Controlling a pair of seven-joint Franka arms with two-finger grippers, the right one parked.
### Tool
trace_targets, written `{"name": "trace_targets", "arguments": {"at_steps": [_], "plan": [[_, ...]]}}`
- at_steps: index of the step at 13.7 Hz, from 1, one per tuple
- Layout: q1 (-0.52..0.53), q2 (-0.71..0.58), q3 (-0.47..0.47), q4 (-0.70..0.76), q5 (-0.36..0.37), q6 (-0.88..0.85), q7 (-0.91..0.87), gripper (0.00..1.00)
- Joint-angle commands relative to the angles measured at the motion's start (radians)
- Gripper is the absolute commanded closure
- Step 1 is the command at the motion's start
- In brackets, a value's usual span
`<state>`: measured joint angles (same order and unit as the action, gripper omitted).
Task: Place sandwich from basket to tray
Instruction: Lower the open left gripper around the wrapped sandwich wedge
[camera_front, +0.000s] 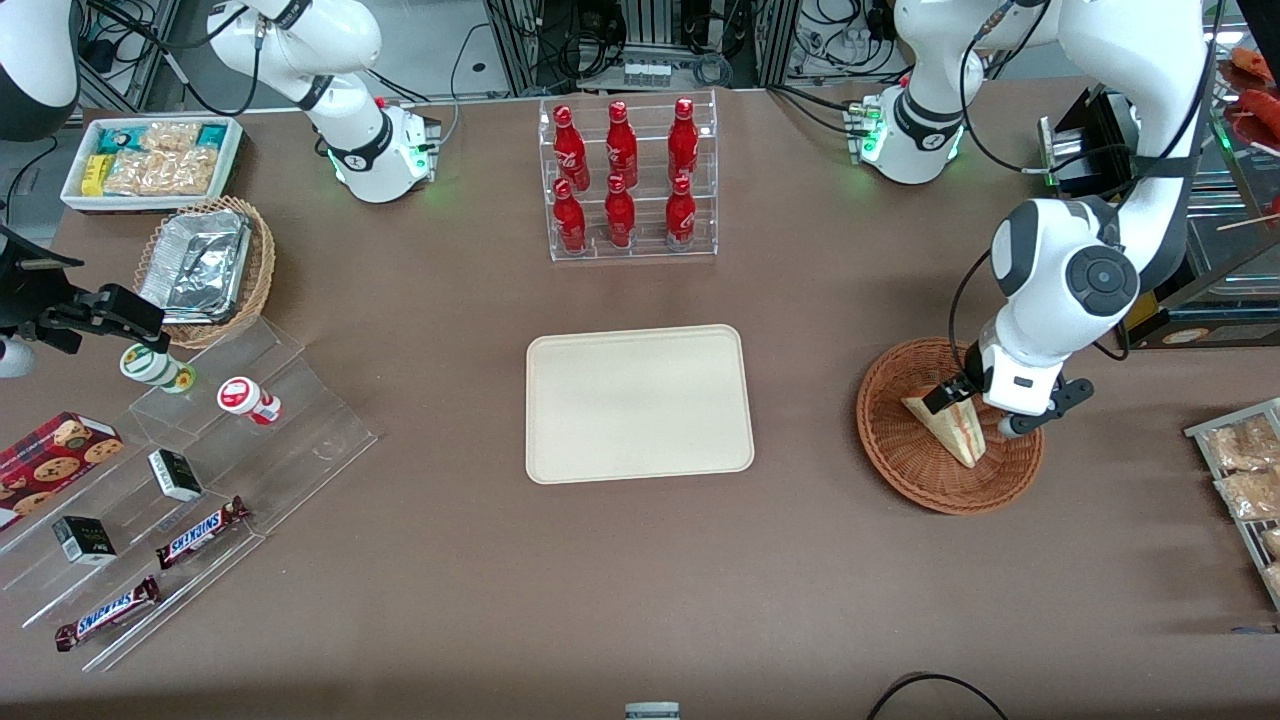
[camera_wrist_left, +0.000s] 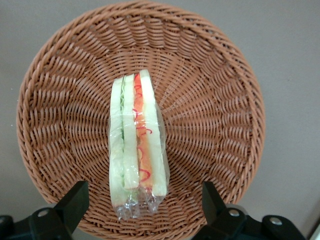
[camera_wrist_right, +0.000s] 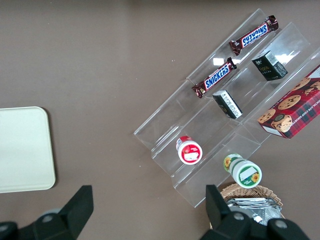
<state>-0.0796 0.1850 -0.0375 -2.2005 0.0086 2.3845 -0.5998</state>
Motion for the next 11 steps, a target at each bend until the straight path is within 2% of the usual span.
{"name": "trace_targets", "arguments": {"at_steps": [1, 9, 11], "plan": [[-0.003, 0.036, 0.002, -0.004, 0.017, 0.039, -0.022, 0.0], [0.0, 0.083, 0.008, -0.002, 0.031, 0.039, -0.021, 0.0], [0.001, 0.088, 0.008, -0.002, 0.037, 0.041, -0.022, 0.03]]}}
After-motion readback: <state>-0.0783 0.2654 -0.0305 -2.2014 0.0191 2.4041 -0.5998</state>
